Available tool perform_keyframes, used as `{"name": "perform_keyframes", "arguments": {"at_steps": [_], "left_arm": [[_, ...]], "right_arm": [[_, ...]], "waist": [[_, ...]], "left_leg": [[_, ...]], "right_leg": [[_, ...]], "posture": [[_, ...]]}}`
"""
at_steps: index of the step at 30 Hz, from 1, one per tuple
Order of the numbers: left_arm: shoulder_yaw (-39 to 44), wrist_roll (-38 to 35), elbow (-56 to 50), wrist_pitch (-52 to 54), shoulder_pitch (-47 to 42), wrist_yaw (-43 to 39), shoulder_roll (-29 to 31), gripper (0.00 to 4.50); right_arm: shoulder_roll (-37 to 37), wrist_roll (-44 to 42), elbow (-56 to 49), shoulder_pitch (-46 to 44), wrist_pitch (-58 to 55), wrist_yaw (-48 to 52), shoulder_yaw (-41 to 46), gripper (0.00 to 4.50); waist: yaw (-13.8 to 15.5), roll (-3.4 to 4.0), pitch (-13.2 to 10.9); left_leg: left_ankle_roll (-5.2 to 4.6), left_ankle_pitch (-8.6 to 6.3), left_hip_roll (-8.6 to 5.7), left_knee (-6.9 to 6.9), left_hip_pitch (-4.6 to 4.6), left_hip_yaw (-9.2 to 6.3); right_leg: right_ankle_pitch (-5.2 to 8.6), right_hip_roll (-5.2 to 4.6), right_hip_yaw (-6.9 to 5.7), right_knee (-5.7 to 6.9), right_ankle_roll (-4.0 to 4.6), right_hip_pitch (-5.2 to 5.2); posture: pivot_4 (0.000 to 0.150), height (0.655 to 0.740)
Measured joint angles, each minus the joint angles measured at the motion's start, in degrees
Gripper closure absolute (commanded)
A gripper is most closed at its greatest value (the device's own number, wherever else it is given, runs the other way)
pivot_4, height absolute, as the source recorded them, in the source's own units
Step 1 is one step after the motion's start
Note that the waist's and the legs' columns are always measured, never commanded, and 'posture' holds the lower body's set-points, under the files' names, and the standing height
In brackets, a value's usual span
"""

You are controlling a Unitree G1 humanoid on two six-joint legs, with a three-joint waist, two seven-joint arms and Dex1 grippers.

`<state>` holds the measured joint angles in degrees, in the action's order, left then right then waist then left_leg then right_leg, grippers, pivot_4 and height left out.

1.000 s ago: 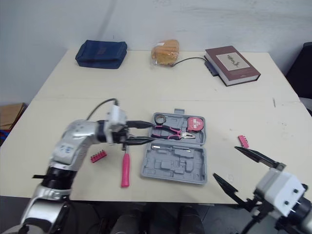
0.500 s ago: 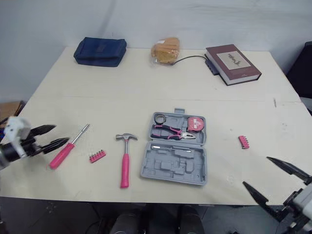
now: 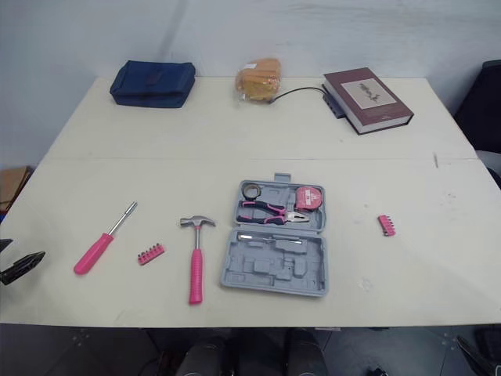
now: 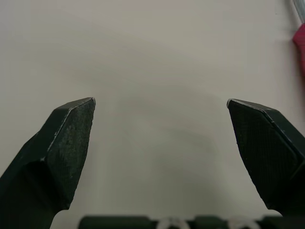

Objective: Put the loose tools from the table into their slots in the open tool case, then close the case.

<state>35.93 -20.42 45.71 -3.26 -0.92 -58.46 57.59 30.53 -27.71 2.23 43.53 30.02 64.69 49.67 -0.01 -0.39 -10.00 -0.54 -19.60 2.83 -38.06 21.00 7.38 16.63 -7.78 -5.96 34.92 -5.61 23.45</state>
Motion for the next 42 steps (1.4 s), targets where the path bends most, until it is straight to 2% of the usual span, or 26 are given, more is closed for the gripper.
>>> {"name": "perform_keyframes", "arguments": {"at_steps": [5,8,15,21,22,26,32,35,42], "left_arm": [[-0.07,-0.55,-4.37,0.23,1.63,-1.59,-0.30,0.02],[-1.18,-3.02,-18.68,3.21,4.13,-2.92,-2.86,0.02],[-2.83,-9.03,-46.04,18.60,10.07,-0.37,-5.08,0.02],[-5.03,-11.94,-69.10,34.67,12.65,10.09,-5.56,0.02],[-5.64,-13.37,-74.54,39.75,12.70,14.05,-6.01,0.02],[-8.44,-16.92,-85.22,51.80,11.85,23.77,-7.98,0.02],[-17.12,-19.20,-93.85,66.05,8.80,38.27,-15.33,0.02],[-19.65,-17.53,-95.77,68.20,8.99,41.84,-15.73,0.02],[-27.07,-16.94,-97.14,73.42,7.62,48.82,-22.98,0.02]], "right_arm": [[0.46,-0.65,-5.59,-1.46,-1.63,-1.06,-3.71,0.00],[1.16,-1.54,-17.01,-3.53,-5.77,-2.89,-10.27,0.00],[2.08,-4.83,-32.78,-9.60,-16.67,-10.05,-20.79,0.00],[5.62,-3.56,-38.62,-17.08,-20.16,-10.09,-29.21,0.00],[6.10,-2.81,-38.70,-17.82,-20.22,-9.61,-30.22,0.00],[7.04,-2.37,-38.65,-19.07,-20.32,-9.07,-31.28,0.00],[8.90,-1.79,-37.95,-22.71,-20.73,-7.79,-31.94,0.00],[9.45,-1.96,-37.95,-23.01,-21.44,-7.71,-31.92,0.00],[9.93,-2.77,-38.01,-24.11,-22.87,-7.67,-31.86,0.00]], "waist": [[-0.66,0.00,0.00],[-0.68,0.01,0.01],[-0.29,0.01,0.00],[-0.15,-0.12,-0.03],[-0.06,-0.13,-0.04],[0.10,-0.14,-0.04],[-0.01,-0.23,-0.04],[0.13,-0.21,-0.04],[0.52,-0.25,-0.04]], "left_leg": [[0.06,0.03,0.02,0.02,-0.01,0.01],[0.10,0.09,0.01,0.02,0.04,-0.03],[0.41,0.26,-0.02,0.03,0.11,-0.03],[0.08,0.44,-0.06,-0.07,0.07,0.03],[0.03,0.50,-0.06,-0.07,0.09,0.02],[0.12,0.58,-0.10,-0.07,0.09,-0.01],[0.12,0.67,-0.14,-0.15,0.06,-0.03],[0.17,0.70,-0.15,-0.14,0.07,-0.11],[0.14,0.72,-0.17,-0.24,0.10,-0.21]], "right_leg": [[-0.01,0.00,0.15,0.04,0.04,0.05],[-0.02,-0.07,0.48,0.08,0.07,0.08],[0.02,0.02,0.46,0.11,0.13,0.10],[-0.03,0.20,0.27,0.17,0.04,0.06],[-0.03,0.20,0.26,0.17,0.03,0.05],[-0.03,0.28,0.18,0.18,0.04,0.03],[-0.04,0.37,0.17,0.34,0.02,0.01],[0.01,0.42,0.13,0.37,0.12,0.01],[0.02,0.39,0.13,0.44,0.14,-0.03]], "posture": [[0.150,0.7400],[0.150,0.7400],[0.150,0.7400],[0.150,0.7400],[0.150,0.7400],[0.150,0.7400],[0.150,0.7400],[0.150,0.7400],[0.150,0.7400]]}}
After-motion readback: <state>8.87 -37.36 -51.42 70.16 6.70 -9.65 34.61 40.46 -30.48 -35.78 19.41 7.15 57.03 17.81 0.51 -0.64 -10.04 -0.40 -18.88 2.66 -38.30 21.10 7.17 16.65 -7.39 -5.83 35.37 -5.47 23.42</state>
